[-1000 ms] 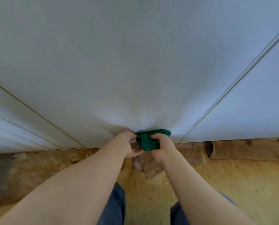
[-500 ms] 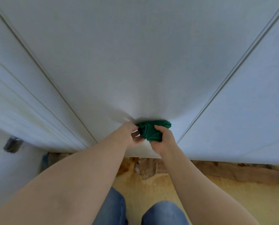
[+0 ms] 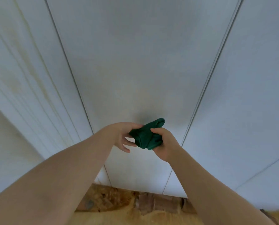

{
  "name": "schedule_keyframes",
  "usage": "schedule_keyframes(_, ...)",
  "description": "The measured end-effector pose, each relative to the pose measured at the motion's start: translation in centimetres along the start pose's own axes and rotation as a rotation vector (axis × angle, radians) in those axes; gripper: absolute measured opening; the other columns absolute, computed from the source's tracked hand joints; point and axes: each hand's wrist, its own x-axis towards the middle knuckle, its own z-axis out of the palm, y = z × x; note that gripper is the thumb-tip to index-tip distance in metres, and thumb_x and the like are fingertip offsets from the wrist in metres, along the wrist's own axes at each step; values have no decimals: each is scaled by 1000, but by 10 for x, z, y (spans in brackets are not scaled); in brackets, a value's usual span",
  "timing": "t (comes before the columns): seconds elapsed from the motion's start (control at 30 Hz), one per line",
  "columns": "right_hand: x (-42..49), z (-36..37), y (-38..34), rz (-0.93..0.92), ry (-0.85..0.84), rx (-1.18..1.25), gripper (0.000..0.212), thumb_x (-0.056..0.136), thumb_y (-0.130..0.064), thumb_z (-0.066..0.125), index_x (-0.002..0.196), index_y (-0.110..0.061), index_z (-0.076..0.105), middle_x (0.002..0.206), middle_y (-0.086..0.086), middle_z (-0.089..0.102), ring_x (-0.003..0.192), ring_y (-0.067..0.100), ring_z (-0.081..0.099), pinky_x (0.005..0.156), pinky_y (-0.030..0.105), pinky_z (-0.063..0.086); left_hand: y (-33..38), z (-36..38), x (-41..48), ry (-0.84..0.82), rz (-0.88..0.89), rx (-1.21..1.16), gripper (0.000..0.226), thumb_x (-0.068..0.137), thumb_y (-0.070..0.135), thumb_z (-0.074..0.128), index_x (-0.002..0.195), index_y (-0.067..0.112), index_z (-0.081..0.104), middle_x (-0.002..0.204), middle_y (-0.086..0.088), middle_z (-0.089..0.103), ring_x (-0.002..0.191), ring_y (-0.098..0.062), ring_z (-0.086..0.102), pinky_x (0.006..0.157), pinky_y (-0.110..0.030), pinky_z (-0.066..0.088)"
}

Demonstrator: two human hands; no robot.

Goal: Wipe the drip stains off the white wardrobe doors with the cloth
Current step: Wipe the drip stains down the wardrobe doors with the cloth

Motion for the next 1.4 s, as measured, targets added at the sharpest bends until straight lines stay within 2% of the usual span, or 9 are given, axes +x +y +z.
schedule_keyframes(0.2, -28, 56, -53, -140, -204, -75, 35, 94, -1, 43, 128, 4, 47, 119, 20, 59, 100, 30, 60, 76, 34, 54, 36, -26, -78, 142, 363, 302, 64, 90, 53, 50, 145, 30, 24, 144, 0, 36, 116, -27, 49, 95, -46, 41)
schedule_keyframes(0.37, -52, 118, -92, -258, -425, -154, 27, 92, 6, 42, 117, 5, 53, 107, 19, 66, 94, 27, 66, 77, 31, 58, 62, -49, -132, 256, 698, 347, 51, 86, 48, 59, 129, 31, 37, 114, 10, 52, 106, -15, 49, 78, -30, 41)
schedule_keyframes(0.57, -69, 174, -115, -381, -410, -324, 23, 93, -1, 52, 114, 5, 56, 103, 19, 69, 91, 28, 69, 72, 30, 58, 66, -114, -166, 294, 864, 211, 44, 88, 32, 62, 129, 28, 47, 114, 11, 63, 104, -9, 59, 91, -31, 47)
schedule_keyframes(0.77, -75, 267, -119, -490, -308, -356, 27, 97, -31, 50, 104, -8, 61, 78, 9, 73, 62, 19, 70, 49, 23, 55, 76, -178, -187, 868, 1095, 258, 11, 88, 27, 62, 98, 29, 56, 87, 9, 63, 83, -11, 62, 65, -14, 44)
schedule_keyframes(0.93, -73, 351, -131, -735, -129, -591, 30, 98, -29, 44, 76, -13, 57, 59, 8, 62, 30, 10, 33, 35, 15, 26, 89, -268, -235, 695, 1131, -285, 7, 90, 21, 60, 89, 15, 62, 78, -4, 63, 63, -14, 56, 56, -21, 47)
schedule_keyframes(1.03, -72, 397, -131, -1031, 77, -1051, 16, 96, -33, 43, 94, -19, 51, 71, 2, 57, 42, 10, 46, 42, 19, 34, 101, -311, -274, 560, 1156, -422, 7, 91, 22, 59, 93, 15, 61, 90, -5, 64, 78, -17, 59, 68, -29, 51)
schedule_keyframes(1.1, -72, 432, -123, -1296, 148, -1183, 26, 94, -43, 45, 117, -30, 47, 101, -6, 53, 70, 8, 54, 66, 27, 43, 113, -333, -298, 490, 1213, -470, 7, 91, 20, 60, 93, 14, 61, 89, -6, 63, 79, -20, 59, 68, -30, 51)
schedule_keyframes(1.27, -80, 506, -76, -1259, -424, -1084, 52, 77, -51, 65, 122, -38, 42, 119, -18, 50, 105, 1, 53, 90, 23, 46, 145, -365, -318, 511, 1239, -522, 24, 93, 7, 50, 70, 12, 50, 70, -6, 49, 61, -18, 47, 52, -21, 43)
schedule_keyframes(1.4, -55, 530, -73, -1181, -488, -956, 51, 79, -22, 74, 123, -27, 49, 109, -17, 58, 102, 3, 59, 88, 21, 49, 153, -392, -315, 484, 1159, -557, 18, 90, 1, 48, 72, 4, 50, 72, -11, 49, 62, -24, 47, 57, -28, 43)
